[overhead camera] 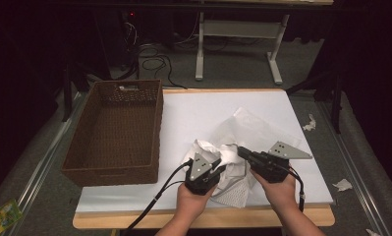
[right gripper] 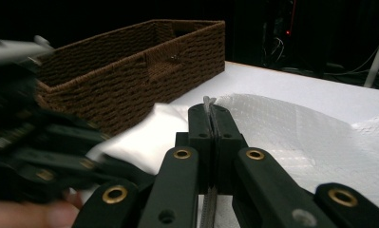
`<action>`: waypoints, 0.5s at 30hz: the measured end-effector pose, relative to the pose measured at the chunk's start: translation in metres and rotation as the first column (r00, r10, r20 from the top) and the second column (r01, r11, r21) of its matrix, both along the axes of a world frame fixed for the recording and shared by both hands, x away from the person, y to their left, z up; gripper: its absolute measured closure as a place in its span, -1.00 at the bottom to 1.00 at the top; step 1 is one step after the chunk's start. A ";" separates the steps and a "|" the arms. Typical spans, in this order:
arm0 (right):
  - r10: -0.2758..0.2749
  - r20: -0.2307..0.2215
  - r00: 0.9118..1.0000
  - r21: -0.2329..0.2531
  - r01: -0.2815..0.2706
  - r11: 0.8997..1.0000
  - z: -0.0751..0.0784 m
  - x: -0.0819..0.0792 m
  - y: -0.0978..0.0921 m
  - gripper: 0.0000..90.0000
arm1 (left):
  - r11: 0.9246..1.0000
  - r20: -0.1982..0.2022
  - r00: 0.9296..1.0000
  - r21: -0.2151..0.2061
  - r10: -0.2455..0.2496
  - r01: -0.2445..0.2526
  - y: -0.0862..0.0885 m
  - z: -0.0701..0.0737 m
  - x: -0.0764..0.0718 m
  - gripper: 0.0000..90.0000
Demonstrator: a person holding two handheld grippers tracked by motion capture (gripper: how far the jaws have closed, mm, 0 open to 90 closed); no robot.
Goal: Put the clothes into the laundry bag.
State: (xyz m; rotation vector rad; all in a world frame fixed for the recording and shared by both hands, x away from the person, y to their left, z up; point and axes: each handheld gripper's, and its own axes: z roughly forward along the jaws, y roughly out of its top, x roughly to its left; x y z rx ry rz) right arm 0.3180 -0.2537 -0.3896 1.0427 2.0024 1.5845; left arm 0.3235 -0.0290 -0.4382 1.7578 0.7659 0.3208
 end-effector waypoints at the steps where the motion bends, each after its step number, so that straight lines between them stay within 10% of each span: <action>1: 0.001 0.000 1.000 0.004 -0.001 1.000 0.001 -0.001 0.000 1.00 | 1.000 -0.006 1.000 0.016 0.003 -0.003 -0.008 -0.003 0.002 0.76; 6: 0.014 0.024 1.000 0.022 -0.015 1.000 0.007 -0.005 -0.003 1.00 | 0.996 -0.032 0.999 0.081 0.044 -0.041 -0.026 -0.016 0.021 0.74; 15: -0.011 0.012 1.000 0.016 0.010 1.000 0.003 -0.002 -0.012 1.00 | 1.000 0.006 1.000 -0.014 0.013 -0.013 -0.021 -0.013 0.028 0.24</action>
